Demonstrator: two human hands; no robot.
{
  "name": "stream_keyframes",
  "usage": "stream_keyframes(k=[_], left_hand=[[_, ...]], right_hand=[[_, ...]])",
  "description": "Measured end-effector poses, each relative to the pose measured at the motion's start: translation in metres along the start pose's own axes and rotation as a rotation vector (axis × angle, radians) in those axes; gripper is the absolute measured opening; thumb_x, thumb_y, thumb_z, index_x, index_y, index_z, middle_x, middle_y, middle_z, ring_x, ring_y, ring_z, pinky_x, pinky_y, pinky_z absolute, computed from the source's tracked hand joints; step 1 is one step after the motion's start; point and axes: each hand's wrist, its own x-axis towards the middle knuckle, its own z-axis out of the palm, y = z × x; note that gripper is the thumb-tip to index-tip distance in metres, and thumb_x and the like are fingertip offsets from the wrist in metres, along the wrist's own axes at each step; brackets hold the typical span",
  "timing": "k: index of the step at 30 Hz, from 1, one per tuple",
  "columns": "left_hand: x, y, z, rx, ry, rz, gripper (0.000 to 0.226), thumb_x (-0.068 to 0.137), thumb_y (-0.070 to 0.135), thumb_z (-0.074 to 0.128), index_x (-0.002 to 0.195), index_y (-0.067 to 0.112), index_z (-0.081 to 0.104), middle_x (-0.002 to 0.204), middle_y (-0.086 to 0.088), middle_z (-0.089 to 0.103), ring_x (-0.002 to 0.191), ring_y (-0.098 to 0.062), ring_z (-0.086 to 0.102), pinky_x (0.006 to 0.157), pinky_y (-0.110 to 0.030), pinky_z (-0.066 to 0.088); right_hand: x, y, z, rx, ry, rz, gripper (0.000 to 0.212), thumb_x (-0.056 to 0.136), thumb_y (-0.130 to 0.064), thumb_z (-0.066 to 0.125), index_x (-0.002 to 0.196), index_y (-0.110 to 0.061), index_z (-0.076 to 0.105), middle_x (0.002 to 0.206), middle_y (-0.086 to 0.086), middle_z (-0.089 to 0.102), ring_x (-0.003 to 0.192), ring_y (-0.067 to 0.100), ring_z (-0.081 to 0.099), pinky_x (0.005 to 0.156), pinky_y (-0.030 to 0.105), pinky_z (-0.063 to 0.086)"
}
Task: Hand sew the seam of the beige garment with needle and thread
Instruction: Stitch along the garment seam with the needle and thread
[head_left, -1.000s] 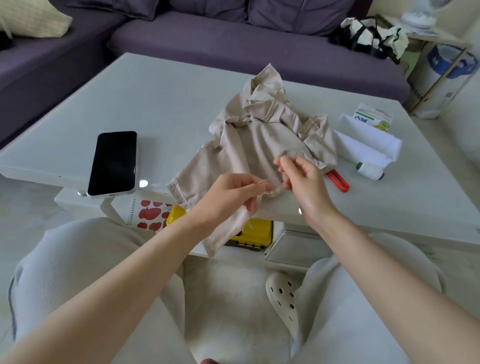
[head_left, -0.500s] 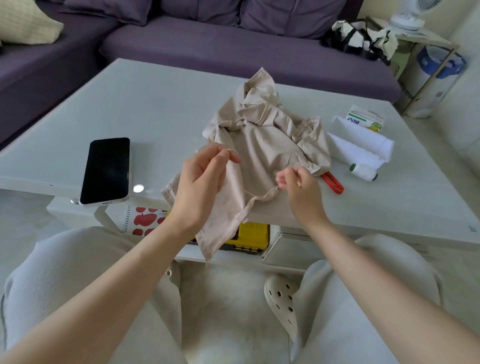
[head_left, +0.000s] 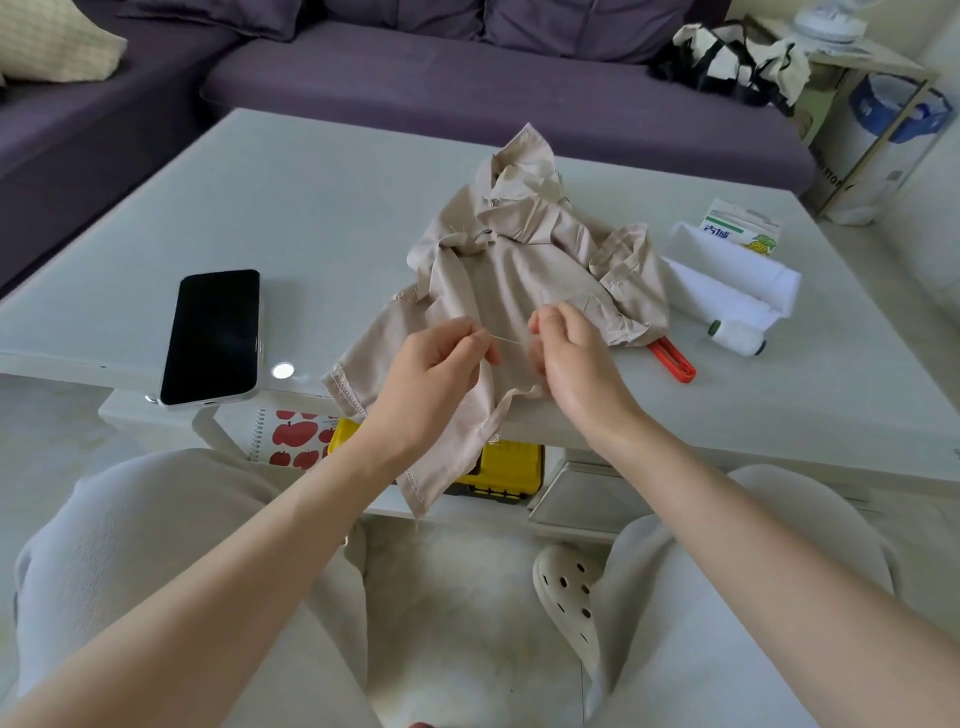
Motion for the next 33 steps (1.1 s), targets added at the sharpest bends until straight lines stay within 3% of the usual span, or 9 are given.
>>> stream_keyframes(k=[4, 7, 11, 15, 18, 21, 25, 29, 33], left_hand=[[0.003, 0.0, -0.001, -0.082, -0.029, -0.078, 0.029, 0.098, 0.01, 0.038, 0.072, 0.006, 0.051, 0.049, 0.002, 0.031, 0.04, -0.006, 0.024, 0.04, -0.014, 0.022], [0.004, 0.002, -0.003, -0.224, -0.031, -0.058, 0.034, 0.094, 0.012, 0.043, 0.06, 0.014, 0.043, 0.051, -0.001, 0.027, 0.045, -0.012, 0.02, 0.041, -0.019, 0.017], [0.006, 0.001, -0.002, -0.354, -0.026, 0.013, 0.026, 0.086, 0.017, 0.044, 0.061, 0.013, 0.041, 0.056, -0.005, 0.029, 0.051, -0.018, 0.025, 0.045, -0.024, 0.025], [0.006, 0.005, -0.002, -0.48, -0.163, 0.03, 0.032, 0.089, 0.016, 0.042, 0.06, 0.022, 0.055, 0.058, -0.002, 0.034, 0.055, -0.021, 0.029, 0.052, -0.026, 0.028], [0.005, 0.008, -0.004, -0.268, -0.172, 0.079, 0.035, 0.096, 0.013, 0.042, 0.066, 0.022, 0.057, 0.064, -0.008, 0.041, 0.058, -0.034, 0.033, 0.057, -0.023, 0.032], [0.005, 0.003, -0.003, 0.076, -0.096, 0.091, 0.026, 0.097, 0.015, 0.048, 0.076, 0.017, 0.062, 0.074, 0.003, 0.048, 0.064, -0.005, 0.045, 0.064, -0.009, 0.034], [0.007, -0.004, -0.002, 0.093, 0.015, 0.039, 0.02, 0.096, 0.016, 0.051, 0.085, 0.008, 0.066, 0.059, 0.004, 0.042, 0.052, -0.003, 0.036, 0.051, -0.01, 0.031], [0.011, -0.01, -0.004, 0.038, 0.093, -0.023, 0.02, 0.096, 0.015, 0.05, 0.088, 0.005, 0.065, 0.057, 0.001, 0.054, 0.057, -0.006, 0.05, 0.061, -0.011, 0.043], [0.015, -0.016, -0.003, -0.01, 0.109, -0.083, 0.018, 0.097, 0.012, 0.05, 0.088, 0.006, 0.064, 0.065, 0.001, 0.067, 0.066, -0.007, 0.063, 0.071, -0.015, 0.051]], right_hand=[[0.01, 0.02, -0.021, -0.199, 0.092, -0.002, 0.024, 0.102, -0.015, 0.025, 0.089, -0.015, 0.046, 0.074, -0.007, 0.045, 0.062, 0.004, 0.04, 0.053, 0.014, 0.031], [0.016, 0.035, -0.039, -0.339, 0.203, -0.009, 0.025, 0.103, -0.013, 0.025, 0.105, -0.003, 0.048, 0.088, 0.0, 0.051, 0.074, 0.015, 0.046, 0.054, 0.021, 0.029], [0.023, 0.049, -0.052, -0.514, 0.243, 0.012, 0.016, 0.102, -0.006, 0.027, 0.103, -0.005, 0.043, 0.068, -0.001, 0.044, 0.065, 0.023, 0.043, 0.048, 0.014, 0.034], [0.026, 0.062, -0.051, -0.6, 0.232, 0.0, 0.026, 0.102, -0.009, 0.026, 0.111, 0.007, 0.044, 0.086, 0.02, 0.06, 0.08, 0.035, 0.058, 0.052, 0.03, 0.02], [0.027, 0.068, -0.051, -0.624, 0.239, -0.055, 0.026, 0.102, -0.01, 0.025, 0.109, 0.003, 0.046, 0.079, 0.009, 0.054, 0.073, 0.029, 0.051, 0.054, 0.031, 0.016], [0.024, 0.064, -0.052, -0.558, 0.248, -0.222, 0.022, 0.097, 0.002, 0.031, 0.107, 0.002, 0.051, 0.083, 0.004, 0.055, 0.076, 0.023, 0.051, 0.056, 0.026, 0.02], [0.01, 0.047, -0.042, -0.367, 0.162, -0.407, 0.017, 0.1, -0.004, 0.033, 0.096, -0.007, 0.05, 0.07, -0.013, 0.044, 0.056, 0.001, 0.047, 0.05, 0.014, 0.029], [-0.004, 0.042, -0.026, -0.365, -0.067, -0.574, 0.007, 0.093, -0.012, 0.055, 0.099, -0.009, 0.054, 0.067, -0.018, 0.038, 0.063, -0.002, 0.046, 0.059, 0.011, 0.035], [-0.004, 0.05, -0.015, -0.457, -0.264, -0.589, 0.027, 0.085, -0.013, 0.067, 0.111, -0.013, 0.058, 0.096, -0.016, 0.057, 0.081, 0.002, 0.052, 0.071, 0.018, 0.044]])
